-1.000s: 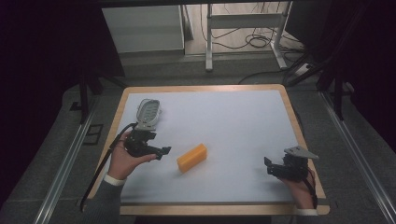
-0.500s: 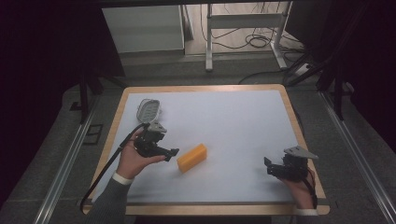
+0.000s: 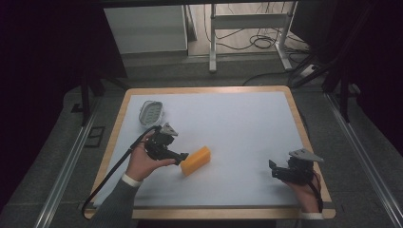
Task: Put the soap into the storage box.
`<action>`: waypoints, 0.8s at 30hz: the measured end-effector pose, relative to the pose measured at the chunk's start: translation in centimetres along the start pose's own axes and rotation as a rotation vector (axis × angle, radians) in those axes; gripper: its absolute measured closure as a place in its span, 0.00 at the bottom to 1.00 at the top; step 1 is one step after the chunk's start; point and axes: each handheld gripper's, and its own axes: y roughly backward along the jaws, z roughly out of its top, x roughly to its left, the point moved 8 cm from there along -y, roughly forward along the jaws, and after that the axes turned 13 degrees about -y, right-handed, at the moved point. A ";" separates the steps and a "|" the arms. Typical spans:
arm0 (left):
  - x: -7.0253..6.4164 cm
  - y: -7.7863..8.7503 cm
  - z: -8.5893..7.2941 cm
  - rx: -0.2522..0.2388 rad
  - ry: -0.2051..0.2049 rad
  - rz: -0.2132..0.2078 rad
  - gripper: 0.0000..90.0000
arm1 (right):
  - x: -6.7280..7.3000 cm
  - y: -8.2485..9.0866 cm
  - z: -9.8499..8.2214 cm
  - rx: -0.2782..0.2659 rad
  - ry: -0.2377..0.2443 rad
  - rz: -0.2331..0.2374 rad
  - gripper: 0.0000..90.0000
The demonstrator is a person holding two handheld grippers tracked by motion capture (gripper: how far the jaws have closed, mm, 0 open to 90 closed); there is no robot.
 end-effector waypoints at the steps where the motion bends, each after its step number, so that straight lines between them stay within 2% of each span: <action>1: 0.0 -0.2 0.0 0.006 -0.004 -0.003 0.21 | 0.0 0.0 0.0 0.000 0.000 0.000 0.08; 11: -1.1 -1.3 1.0 0.034 -0.028 -0.023 0.21 | 0.0 0.0 0.0 0.003 -0.001 -0.002 0.08; 14: -1.5 -1.7 1.3 0.049 -0.039 -0.016 0.20 | 0.0 -0.1 -0.1 0.006 -0.004 -0.002 0.08; 18: -2.1 -2.4 1.7 0.065 -0.054 -0.032 0.21 | 0.0 -0.1 -0.1 0.006 -0.003 -0.004 0.08; 20: -2.3 -2.7 1.8 0.061 -0.044 -0.045 0.22 | 0.0 -0.1 -0.1 0.006 -0.003 -0.003 0.08; 22: -2.3 -3.2 1.6 0.081 -0.042 -0.035 0.24 | 0.1 0.0 -0.1 0.005 -0.003 -0.003 0.08; 24: -2.3 -3.9 1.3 0.113 -0.039 -0.046 0.25 | 0.1 -0.1 -0.1 0.006 0.000 -0.004 0.08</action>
